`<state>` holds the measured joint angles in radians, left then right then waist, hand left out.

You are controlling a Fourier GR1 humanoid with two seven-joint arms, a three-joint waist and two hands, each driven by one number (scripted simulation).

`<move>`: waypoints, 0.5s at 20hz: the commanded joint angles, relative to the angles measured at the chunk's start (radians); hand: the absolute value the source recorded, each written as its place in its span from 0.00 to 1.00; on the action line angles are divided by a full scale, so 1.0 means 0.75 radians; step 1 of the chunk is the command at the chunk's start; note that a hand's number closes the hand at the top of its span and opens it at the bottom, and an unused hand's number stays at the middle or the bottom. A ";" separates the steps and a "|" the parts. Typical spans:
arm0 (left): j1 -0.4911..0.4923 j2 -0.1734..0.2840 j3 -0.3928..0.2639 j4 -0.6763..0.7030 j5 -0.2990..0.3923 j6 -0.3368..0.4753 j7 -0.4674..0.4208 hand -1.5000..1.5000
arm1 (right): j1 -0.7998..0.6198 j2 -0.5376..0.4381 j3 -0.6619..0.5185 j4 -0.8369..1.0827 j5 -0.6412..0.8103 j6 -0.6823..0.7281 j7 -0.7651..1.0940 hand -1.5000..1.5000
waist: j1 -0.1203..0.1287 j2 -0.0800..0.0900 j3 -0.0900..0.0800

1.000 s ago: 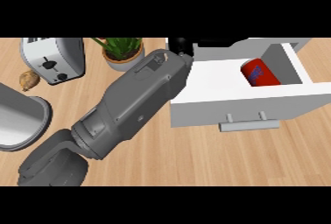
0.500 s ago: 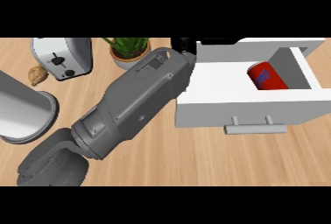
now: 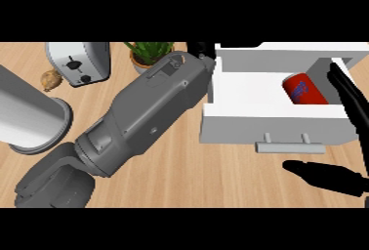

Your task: Pick up the can, place it into the drawer and close the drawer

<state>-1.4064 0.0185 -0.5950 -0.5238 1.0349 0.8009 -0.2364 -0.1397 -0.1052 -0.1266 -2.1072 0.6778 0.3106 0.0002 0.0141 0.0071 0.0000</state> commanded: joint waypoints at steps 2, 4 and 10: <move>0.020 0.045 0.002 -0.068 -0.037 0.021 0.066 0.00 | -0.160 -0.009 0.125 0.308 0.231 -0.144 -0.079 0.00 | 0.021 -0.008 0.000; 0.027 0.042 -0.012 -0.066 -0.055 0.015 0.090 0.00 | -0.235 -0.044 0.155 0.414 0.305 -0.158 -0.086 0.00 | 0.022 -0.006 0.000; 0.093 0.161 -0.012 -0.159 -0.098 0.022 0.137 0.00 | -0.357 -0.100 0.244 0.677 0.495 -0.222 -0.120 0.00 | 0.027 -0.011 0.000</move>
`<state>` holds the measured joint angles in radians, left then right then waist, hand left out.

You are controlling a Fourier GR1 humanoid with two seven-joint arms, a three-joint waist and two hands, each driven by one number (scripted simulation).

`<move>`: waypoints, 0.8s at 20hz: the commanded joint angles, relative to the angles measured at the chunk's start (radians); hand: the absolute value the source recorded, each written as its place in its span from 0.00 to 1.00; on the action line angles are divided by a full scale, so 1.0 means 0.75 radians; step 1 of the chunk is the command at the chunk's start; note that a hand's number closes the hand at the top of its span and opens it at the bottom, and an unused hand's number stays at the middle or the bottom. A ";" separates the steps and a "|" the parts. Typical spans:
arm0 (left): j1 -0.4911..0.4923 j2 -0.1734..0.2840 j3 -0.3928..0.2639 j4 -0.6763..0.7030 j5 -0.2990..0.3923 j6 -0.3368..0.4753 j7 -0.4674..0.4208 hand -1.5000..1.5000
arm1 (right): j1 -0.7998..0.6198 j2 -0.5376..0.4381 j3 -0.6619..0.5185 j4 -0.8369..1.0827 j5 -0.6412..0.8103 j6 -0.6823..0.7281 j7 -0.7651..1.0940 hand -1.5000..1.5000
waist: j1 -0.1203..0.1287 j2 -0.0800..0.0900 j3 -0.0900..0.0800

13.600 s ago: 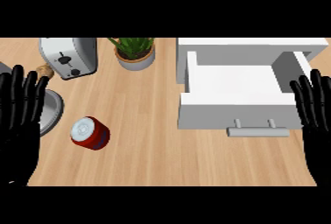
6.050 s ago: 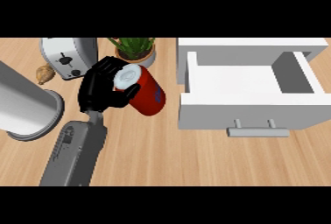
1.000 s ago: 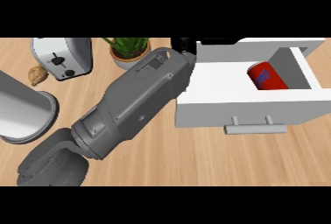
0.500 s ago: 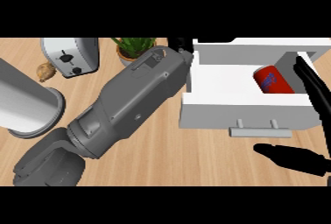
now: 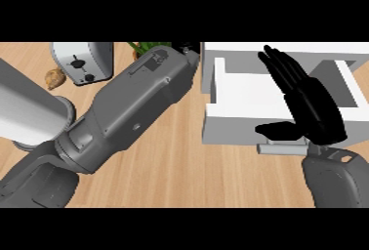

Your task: Pick up the can, place it into the drawer and close the drawer

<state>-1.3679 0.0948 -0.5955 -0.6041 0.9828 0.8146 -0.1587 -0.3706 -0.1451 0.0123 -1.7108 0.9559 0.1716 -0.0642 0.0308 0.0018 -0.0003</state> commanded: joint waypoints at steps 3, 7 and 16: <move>0.046 0.133 -0.014 -0.129 -0.038 -0.012 0.107 0.00 | -0.166 -0.020 0.061 0.386 0.224 -0.171 -0.033 0.00 | 0.021 -0.002 0.001; 0.113 0.170 -0.049 -0.271 -0.087 0.091 0.163 0.00 | -0.273 0.008 0.002 0.638 0.260 -0.304 -0.025 0.00 | 0.023 -0.007 0.001; 0.245 0.320 -0.019 -0.435 -0.130 0.032 0.214 0.00 | -0.437 -0.003 -0.075 1.201 0.386 -0.692 -0.094 0.00 | 0.028 0.007 0.002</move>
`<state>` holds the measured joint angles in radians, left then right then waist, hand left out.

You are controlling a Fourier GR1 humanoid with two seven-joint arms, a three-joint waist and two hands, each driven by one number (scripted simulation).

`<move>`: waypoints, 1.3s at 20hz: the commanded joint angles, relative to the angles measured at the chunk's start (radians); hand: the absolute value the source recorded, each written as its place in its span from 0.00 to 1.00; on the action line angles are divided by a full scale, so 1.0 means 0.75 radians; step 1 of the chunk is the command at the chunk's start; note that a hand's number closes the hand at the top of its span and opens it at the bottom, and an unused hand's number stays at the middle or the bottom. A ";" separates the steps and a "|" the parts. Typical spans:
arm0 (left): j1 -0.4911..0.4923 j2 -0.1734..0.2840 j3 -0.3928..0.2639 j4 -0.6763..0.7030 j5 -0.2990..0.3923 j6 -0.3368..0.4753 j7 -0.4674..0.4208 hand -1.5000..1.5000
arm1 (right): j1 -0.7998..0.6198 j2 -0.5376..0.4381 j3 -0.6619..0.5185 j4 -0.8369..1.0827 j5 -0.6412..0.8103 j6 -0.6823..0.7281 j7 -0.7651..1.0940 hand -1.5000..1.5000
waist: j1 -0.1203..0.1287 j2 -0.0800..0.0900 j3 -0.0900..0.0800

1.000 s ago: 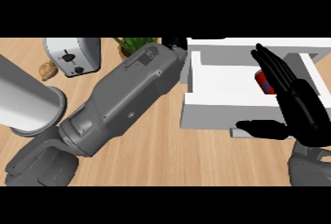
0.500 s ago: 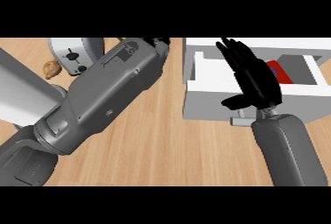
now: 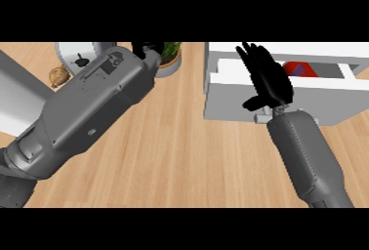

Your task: Pick up the can, place it into the drawer and close the drawer

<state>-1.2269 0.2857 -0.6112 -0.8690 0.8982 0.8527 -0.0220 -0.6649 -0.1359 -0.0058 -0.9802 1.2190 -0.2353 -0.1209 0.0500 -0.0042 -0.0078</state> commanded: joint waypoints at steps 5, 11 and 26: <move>0.106 0.089 0.017 -0.159 -0.050 0.014 0.047 0.00 | -0.146 0.009 -0.090 0.444 0.067 -0.318 -0.019 0.00 | 0.004 0.019 0.012; 0.041 0.160 0.042 -0.205 -0.057 0.008 0.169 0.00 | -0.314 -0.023 -0.163 0.633 0.058 -0.415 -0.044 0.00 | 0.012 0.023 0.013; 0.142 0.220 0.056 -0.372 -0.114 -0.011 0.191 0.00 | -0.640 -0.140 -0.258 0.956 0.103 -0.579 0.014 0.00 | 0.078 0.049 0.014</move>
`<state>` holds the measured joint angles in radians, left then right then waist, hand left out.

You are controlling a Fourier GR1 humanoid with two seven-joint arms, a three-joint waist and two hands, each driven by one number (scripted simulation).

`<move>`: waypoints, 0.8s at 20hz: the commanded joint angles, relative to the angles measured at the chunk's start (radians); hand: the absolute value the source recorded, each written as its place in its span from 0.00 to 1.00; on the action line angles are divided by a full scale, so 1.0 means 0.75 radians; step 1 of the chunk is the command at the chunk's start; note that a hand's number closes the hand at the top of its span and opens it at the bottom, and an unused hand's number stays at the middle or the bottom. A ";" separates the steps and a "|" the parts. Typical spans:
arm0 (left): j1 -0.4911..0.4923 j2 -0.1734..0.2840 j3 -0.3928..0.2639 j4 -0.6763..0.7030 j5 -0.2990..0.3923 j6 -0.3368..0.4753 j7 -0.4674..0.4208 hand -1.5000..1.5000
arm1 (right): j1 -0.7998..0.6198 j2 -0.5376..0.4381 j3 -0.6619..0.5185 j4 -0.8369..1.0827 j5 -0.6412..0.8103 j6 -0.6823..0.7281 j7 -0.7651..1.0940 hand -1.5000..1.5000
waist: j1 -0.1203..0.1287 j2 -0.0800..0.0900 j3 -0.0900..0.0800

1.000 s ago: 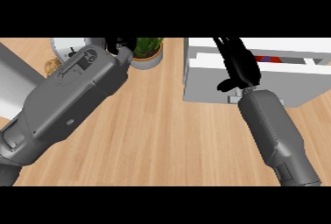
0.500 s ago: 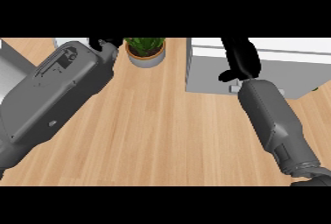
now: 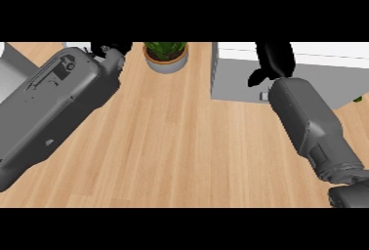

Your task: Pick up the can, place it into the drawer and close the drawer

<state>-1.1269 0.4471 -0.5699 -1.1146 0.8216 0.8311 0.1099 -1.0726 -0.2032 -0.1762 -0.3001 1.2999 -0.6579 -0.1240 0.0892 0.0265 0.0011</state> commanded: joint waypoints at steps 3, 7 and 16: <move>-0.003 0.011 0.011 -0.039 -0.016 -0.002 0.028 0.00 | -0.158 -0.033 -0.017 0.076 0.025 -0.019 0.082 0.00 | 0.024 0.015 0.001; 0.027 0.027 0.002 -0.086 -0.017 0.004 0.060 0.00 | -0.184 -0.071 -0.044 0.106 0.004 -0.001 0.058 0.00 | 0.041 0.017 0.002; 0.080 0.039 -0.005 -0.164 -0.025 0.011 0.071 0.00 | -0.224 0.035 -0.383 0.129 -0.391 0.263 -0.242 0.00 | 0.059 0.011 0.008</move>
<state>-1.0938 0.4691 -0.5750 -1.2122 0.8017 0.8451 0.1651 -1.1768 -0.2388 -0.3250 -0.1741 1.1643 -0.4950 -0.2789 0.0984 0.0402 0.0119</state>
